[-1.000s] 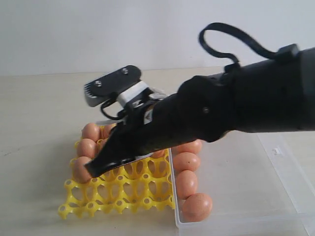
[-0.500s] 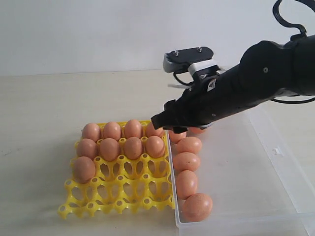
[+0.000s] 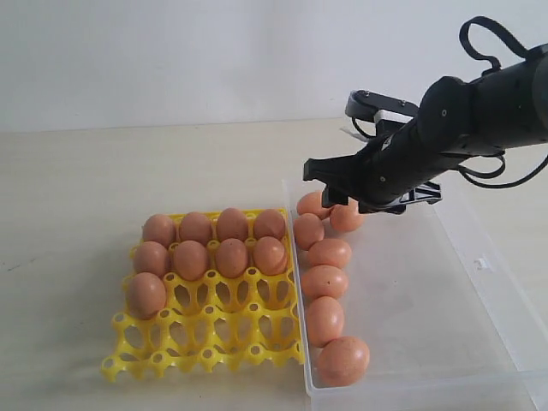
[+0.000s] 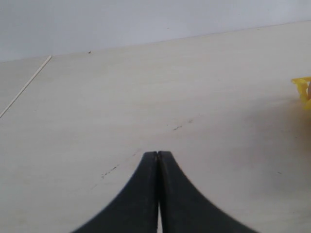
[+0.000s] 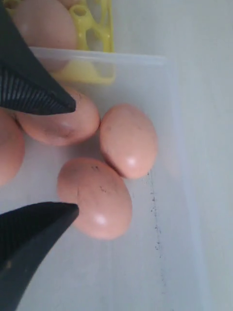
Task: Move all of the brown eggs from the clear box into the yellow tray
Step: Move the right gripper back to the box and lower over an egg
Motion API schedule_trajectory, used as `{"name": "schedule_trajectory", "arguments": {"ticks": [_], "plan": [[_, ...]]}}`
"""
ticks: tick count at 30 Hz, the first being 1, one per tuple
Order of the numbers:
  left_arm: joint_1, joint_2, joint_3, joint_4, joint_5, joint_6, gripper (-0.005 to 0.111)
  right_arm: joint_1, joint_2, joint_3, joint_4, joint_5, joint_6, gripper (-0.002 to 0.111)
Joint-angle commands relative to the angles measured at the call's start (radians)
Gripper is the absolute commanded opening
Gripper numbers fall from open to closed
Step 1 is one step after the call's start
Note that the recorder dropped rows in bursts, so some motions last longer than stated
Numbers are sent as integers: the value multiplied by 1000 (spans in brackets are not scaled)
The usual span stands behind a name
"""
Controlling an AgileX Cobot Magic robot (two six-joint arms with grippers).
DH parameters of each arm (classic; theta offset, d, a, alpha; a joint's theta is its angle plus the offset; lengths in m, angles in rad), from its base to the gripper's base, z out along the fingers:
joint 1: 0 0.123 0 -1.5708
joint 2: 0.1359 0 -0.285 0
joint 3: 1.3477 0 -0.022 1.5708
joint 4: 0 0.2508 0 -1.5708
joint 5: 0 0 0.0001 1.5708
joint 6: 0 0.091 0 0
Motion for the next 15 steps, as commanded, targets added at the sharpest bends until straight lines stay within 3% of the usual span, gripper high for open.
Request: {"name": "schedule_trajectory", "arguments": {"ticks": [1,15], "plan": [[-5,1,-4,0,-9,-3,0,-26,34,-20,19,-28,36,54],[-5,1,-4,0,-9,-3,0,-61,90,-20,92,-61,56,54]]}}
